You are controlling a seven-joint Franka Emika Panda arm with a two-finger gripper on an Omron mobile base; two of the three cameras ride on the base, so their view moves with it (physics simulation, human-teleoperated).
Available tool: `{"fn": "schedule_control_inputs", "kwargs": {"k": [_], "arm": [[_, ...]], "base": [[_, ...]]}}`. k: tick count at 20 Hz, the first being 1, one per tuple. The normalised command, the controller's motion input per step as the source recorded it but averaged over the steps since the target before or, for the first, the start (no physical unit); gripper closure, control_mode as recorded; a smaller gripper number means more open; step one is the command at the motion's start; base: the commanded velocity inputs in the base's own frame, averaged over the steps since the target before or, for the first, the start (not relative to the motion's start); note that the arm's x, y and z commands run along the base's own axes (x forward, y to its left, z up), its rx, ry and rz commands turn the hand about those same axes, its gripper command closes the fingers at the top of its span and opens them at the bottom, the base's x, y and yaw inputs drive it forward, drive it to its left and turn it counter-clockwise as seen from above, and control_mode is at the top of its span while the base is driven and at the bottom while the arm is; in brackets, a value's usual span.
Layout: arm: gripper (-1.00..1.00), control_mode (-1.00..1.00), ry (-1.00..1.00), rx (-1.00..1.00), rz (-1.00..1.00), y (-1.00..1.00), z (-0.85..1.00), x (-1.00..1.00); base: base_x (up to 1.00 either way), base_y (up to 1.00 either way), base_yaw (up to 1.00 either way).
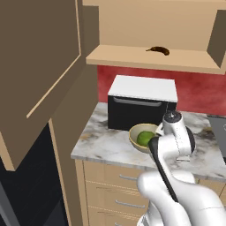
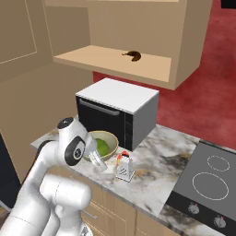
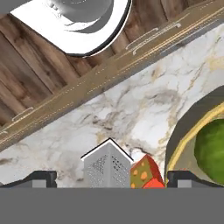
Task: Pick the cheese from the fridge and the cheese grater from the cabinet and place them next to the salad bowl.
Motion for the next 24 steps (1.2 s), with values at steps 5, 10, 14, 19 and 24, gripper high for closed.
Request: {"fn": "schedule_control_inputs", "kwargs": {"k": [5, 10, 14, 19, 24], "arm": [[-1.00, -1.00, -0.03, -0.01, 0.58, 1.00, 0.04, 0.00], [-1.00, -1.00, 0.00, -0.01, 0.58, 1.00, 0.19, 0.00], [-1.00, -1.00, 0.06, -0.03, 0.46, 0.97, 0.13, -0.03], [-1.00, -1.00, 0.34, -0.01, 0.02, 0.42, -0.29, -0.04], [-1.00, -1.00, 0.15, -0.04, -0.03, 0.13, 0.08, -0.51]], "base": [[0.00, 0.00, 0.00], [0.00, 0.00, 0.00], [0.00, 0.00, 0.00], [0.00, 0.00, 0.00], [0.00, 0.00, 0.00]]}}
